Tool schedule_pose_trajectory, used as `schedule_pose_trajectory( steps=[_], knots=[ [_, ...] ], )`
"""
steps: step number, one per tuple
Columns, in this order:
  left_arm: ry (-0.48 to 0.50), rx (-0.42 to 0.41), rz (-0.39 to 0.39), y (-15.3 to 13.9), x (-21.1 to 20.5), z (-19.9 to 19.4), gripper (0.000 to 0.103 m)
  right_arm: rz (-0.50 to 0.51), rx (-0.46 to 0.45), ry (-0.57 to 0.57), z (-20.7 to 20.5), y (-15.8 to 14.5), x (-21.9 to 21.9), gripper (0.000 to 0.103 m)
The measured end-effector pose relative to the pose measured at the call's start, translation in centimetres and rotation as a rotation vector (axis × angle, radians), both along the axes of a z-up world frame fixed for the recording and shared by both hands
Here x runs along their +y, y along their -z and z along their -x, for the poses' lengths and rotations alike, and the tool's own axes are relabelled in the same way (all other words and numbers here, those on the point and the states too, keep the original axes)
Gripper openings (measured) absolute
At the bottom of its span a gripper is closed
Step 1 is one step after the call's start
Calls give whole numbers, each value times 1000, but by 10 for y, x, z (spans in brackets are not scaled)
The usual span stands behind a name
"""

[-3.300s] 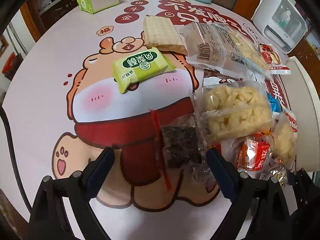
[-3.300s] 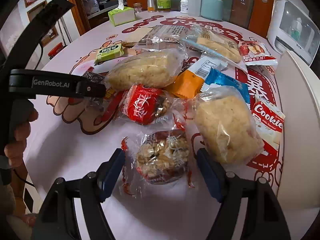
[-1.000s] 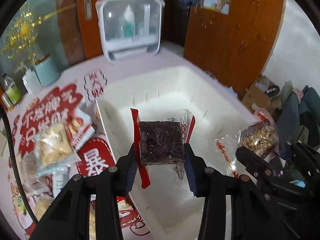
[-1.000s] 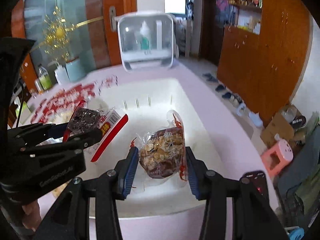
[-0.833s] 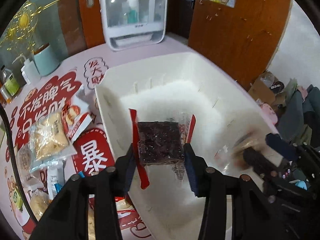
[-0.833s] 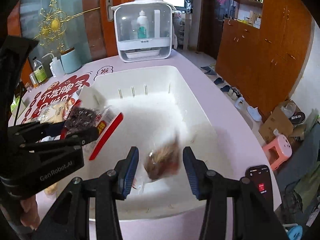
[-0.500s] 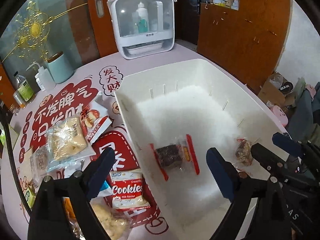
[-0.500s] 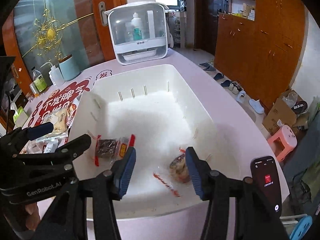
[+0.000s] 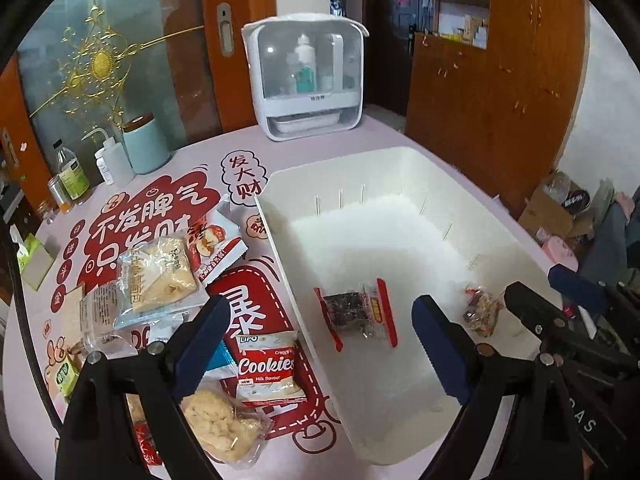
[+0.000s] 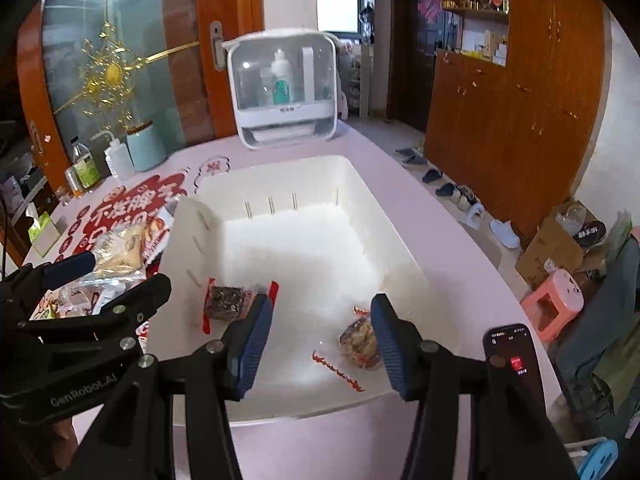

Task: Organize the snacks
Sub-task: 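Return both tools to the pile and close on puffed snack bags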

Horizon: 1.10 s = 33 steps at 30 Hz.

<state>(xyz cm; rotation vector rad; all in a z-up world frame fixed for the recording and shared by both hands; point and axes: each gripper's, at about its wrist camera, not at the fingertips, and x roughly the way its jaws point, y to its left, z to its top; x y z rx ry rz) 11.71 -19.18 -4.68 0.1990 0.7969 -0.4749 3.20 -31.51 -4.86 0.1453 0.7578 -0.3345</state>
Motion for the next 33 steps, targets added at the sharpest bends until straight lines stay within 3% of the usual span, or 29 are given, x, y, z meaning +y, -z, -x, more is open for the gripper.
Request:
schedule_pose_trajectory(
  steps=[9,16,25,28,33],
  knots=[
    [-14,11,47,-15,24,16,91,-17,-90,-51,18,-24,16,52],
    [-70,-7,62,-30,74,33,91,-87,-226,-115,40,-47,33,52],
    [-225,-81,88,-57,180,51,92,-13,-201,-303,36,-56,102,53],
    [-278,-100,82,-59,212,52,92,-36,-170,-380,26,-49,127,62],
    [-309,-102,5,-43,251,48,92,-47,-106,-504,4,-23,166,67]
  ],
)
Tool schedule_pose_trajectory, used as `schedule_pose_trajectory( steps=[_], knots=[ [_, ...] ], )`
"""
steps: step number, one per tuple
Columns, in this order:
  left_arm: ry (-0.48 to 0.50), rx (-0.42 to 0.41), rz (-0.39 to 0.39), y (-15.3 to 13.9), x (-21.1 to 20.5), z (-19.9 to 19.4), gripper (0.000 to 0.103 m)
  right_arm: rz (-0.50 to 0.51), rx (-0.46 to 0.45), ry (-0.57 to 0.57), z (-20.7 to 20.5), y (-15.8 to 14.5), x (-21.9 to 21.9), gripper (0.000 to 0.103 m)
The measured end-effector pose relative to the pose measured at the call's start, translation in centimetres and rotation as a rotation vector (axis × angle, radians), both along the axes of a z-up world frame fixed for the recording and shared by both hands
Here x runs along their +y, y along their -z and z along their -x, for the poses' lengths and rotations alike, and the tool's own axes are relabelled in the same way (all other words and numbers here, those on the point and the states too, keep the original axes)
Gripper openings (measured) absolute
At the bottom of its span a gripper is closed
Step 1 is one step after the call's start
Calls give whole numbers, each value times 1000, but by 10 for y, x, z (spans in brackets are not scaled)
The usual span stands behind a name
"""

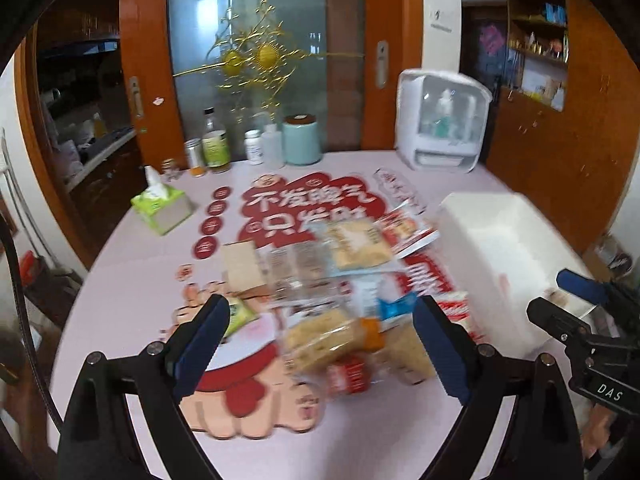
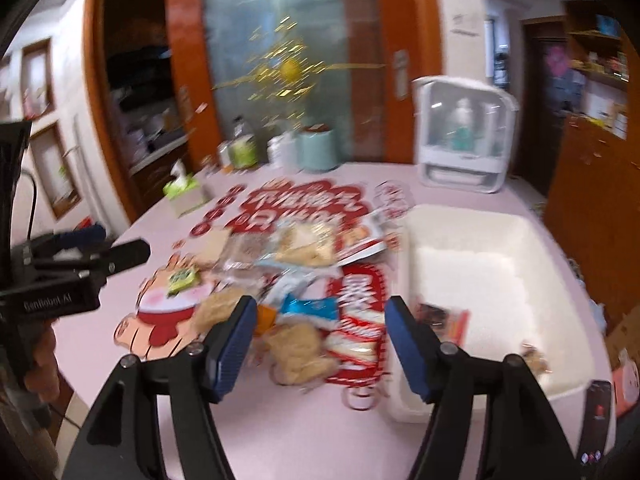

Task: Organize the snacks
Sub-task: 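Return both tools to the pile and close on puffed snack bags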

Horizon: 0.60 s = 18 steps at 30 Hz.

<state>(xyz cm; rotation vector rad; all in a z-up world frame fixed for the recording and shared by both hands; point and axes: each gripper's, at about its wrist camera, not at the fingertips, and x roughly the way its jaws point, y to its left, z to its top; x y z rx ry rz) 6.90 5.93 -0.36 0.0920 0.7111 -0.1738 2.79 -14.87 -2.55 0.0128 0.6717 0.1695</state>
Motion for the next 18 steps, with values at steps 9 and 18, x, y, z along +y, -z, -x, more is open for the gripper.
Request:
schedule_pose_trajectory(
  steps=[9,18],
  knots=[
    [98,133,-126,70,25,-49,92,153,171,-146,-48,74,40,67],
    [330,319,-209,140,4,-96,92,207,298,-222,-77,119,51,67]
  ],
)
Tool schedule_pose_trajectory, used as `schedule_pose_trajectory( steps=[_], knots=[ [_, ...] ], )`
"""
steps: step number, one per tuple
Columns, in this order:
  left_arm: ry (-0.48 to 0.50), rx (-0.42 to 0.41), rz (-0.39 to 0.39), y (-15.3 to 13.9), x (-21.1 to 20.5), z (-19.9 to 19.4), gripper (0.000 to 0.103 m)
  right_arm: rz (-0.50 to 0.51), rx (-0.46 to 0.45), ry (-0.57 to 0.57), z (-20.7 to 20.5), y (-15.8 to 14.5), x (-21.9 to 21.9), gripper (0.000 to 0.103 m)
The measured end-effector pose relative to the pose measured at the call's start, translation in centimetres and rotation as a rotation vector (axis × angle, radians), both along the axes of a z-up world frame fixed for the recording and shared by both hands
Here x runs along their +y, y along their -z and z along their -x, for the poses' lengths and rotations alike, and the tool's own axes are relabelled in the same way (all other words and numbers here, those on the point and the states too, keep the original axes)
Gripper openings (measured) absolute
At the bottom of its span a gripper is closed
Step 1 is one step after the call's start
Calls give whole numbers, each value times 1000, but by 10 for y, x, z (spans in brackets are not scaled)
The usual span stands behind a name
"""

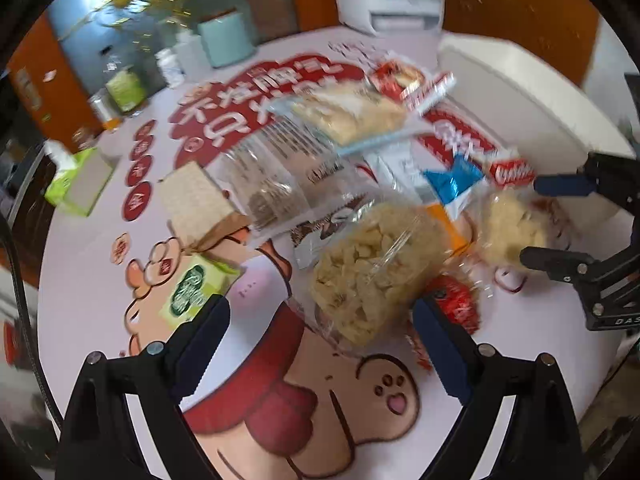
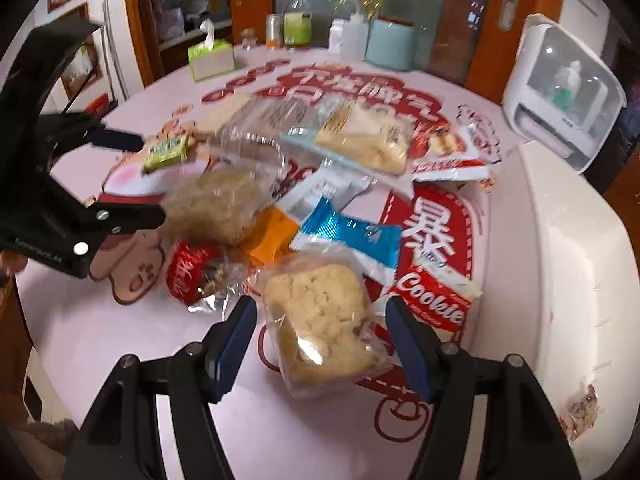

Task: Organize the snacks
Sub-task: 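Return both tools to the pile and close on puffed snack bags, then lift the puffed snack bags with both tools toward the white tray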

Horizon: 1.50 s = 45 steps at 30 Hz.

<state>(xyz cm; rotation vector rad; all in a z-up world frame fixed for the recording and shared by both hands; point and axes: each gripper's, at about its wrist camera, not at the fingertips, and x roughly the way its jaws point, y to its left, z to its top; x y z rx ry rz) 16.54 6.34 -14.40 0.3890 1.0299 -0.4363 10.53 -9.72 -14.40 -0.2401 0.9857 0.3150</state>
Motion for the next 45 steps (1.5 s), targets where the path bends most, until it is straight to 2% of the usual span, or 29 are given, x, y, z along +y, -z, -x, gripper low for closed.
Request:
schedule_pose_trajectory(
  steps=[2,6,10,14,18,21,23,24,27,30,34,38,45],
  knots=[
    [22,18,-16,8,-5,-8,92,5,20,-6,-3,8,1,67],
    [83,92,14,18,-13,-23,92,6,39,-13,-8,16,1,67],
    [140,159,2,30,-23,-35,92,11,54,-33,-9,21,4,67],
    [149,242,27,43,-24,-49,94,32,51,-49,-10,26,6,67],
    [168,229,6,46,-30,-50,96,57,50,-54,-11,30,7,66],
    [150,223,-4,46,-33,-51,95,48,48,-47,-11,29,7,60],
    [120,215,-6,44,-35,-50,84,24,51,-42,-9,27,5,59],
    [108,208,-4,41,-36,-48,71,11,55,-35,-9,27,4,59],
    [30,227,-2,35,-35,-45,70,-10,54,-26,-6,25,3,58],
    [-32,210,-6,30,-32,-34,70,-32,30,-28,3,15,3,58],
    [-108,161,30,9,-24,-17,70,-58,-28,-36,19,-6,4,58],
    [-156,79,74,-32,-19,9,70,-84,-85,-36,37,-28,0,58],
    [-112,-25,128,-98,-26,65,70,-136,-181,-18,71,-70,-14,58]
  ],
)
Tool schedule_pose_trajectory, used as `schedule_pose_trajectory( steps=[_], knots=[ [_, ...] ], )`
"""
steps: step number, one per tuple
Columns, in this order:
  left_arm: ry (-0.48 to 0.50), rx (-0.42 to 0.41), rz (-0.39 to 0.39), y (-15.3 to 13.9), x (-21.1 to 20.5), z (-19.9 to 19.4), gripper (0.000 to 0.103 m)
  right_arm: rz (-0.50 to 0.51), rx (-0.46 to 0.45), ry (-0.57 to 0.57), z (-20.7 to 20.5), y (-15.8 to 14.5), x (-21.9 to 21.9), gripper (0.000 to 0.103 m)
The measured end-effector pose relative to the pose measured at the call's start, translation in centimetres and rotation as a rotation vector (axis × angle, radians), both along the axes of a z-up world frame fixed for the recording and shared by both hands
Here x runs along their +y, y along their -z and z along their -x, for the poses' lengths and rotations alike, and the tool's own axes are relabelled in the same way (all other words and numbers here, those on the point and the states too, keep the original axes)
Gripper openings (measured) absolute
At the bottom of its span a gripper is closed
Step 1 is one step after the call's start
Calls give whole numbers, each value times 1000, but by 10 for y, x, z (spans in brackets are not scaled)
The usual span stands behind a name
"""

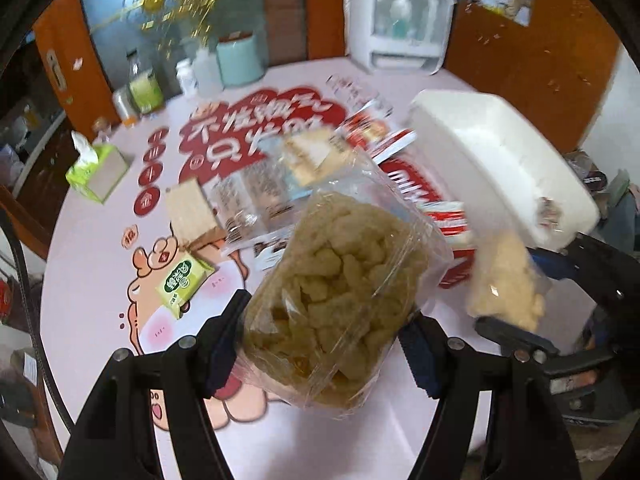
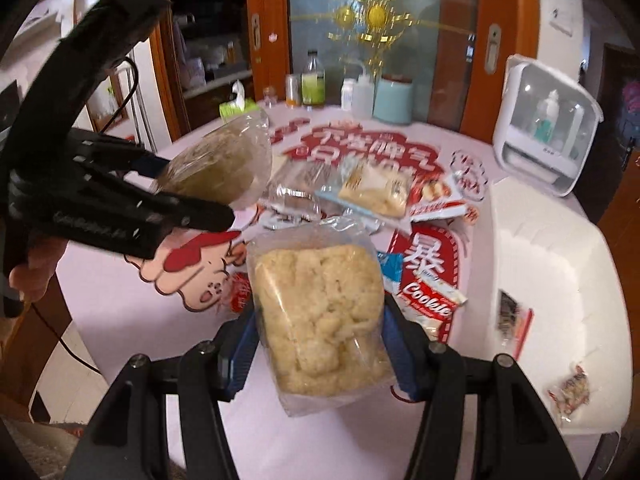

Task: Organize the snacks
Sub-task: 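Lift the puffed snack bags with both tools toward the white tray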

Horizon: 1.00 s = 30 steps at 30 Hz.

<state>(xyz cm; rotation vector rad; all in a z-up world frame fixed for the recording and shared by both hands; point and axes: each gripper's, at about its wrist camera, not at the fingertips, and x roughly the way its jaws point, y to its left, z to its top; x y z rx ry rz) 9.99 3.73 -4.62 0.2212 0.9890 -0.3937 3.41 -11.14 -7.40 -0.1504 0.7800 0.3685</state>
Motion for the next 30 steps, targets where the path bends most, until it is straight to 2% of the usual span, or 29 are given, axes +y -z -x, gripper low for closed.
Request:
schedule_pose_trajectory(
  steps=[8,17,22,30],
  knots=[
    [128,-145,32,-61,-48,52,70,-35,-124,88,34,-45,-36,58],
    [198,-264,107,-110,-114,47,70,-51,-268,269,49,-100,-100,58],
    [209,-290,128,-113,-151,31,70,-46,-303,394,44,-114,-136,58],
    [226,-282,120,-85,-213,-4,70,-44,-214,569,14,-94,-186,59]
  ],
)
